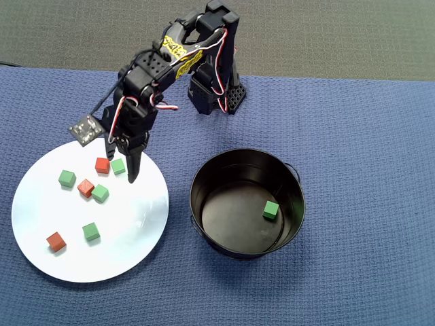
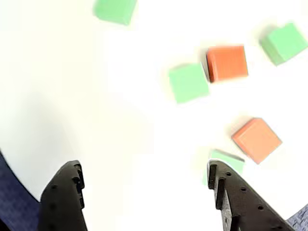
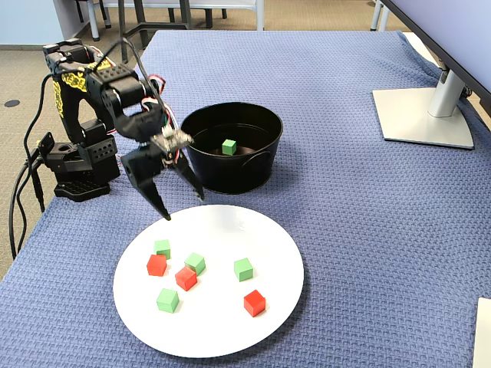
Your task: Pick up the green cubes from the white plate and place them in the black recipient
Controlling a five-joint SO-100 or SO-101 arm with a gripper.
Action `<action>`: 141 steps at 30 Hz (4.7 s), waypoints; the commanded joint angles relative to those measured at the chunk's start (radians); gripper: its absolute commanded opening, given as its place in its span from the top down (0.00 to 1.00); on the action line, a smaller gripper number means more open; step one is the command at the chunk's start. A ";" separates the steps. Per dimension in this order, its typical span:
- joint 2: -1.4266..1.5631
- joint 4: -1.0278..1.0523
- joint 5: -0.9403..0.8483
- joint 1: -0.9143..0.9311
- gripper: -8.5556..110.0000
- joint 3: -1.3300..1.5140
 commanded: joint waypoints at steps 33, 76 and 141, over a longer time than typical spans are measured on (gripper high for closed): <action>-0.147 -0.121 -0.031 0.152 0.71 0.048; -0.192 -0.179 0.031 0.152 0.74 0.120; 0.293 0.407 1.204 -0.709 0.93 -0.302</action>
